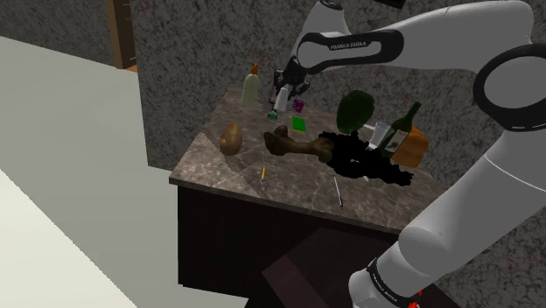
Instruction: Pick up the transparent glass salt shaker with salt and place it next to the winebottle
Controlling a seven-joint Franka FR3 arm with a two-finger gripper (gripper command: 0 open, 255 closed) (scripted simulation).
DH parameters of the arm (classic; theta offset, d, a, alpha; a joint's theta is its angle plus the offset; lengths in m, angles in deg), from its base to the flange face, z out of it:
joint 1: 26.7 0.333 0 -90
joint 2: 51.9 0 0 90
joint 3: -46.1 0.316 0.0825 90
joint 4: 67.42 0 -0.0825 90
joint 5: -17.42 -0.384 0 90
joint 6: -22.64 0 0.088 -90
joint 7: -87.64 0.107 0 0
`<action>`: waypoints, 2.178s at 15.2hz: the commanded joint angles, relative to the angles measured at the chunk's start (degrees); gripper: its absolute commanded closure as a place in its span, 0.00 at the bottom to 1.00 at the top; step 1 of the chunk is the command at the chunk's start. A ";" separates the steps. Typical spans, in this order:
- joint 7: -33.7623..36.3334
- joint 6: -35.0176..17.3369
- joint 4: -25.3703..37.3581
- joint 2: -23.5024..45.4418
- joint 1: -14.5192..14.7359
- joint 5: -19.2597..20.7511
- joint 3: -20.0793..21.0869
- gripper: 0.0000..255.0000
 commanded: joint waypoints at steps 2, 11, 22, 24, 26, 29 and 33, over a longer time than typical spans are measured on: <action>-0.52 2.19 1.85 -0.37 -0.01 -0.41 0.02 1.00; -1.71 8.89 7.93 -1.06 0.06 -1.27 0.12 1.00; -2.82 17.43 17.11 -0.46 0.21 -1.77 0.26 1.00; -2.99 19.04 19.02 -0.17 0.26 -1.79 0.30 1.00; -3.16 20.68 21.02 0.19 0.30 -1.80 0.34 1.00; -3.39 23.20 24.20 0.86 0.39 -1.77 0.40 1.00; -3.67 26.68 28.83 2.02 0.54 -1.64 0.51 1.00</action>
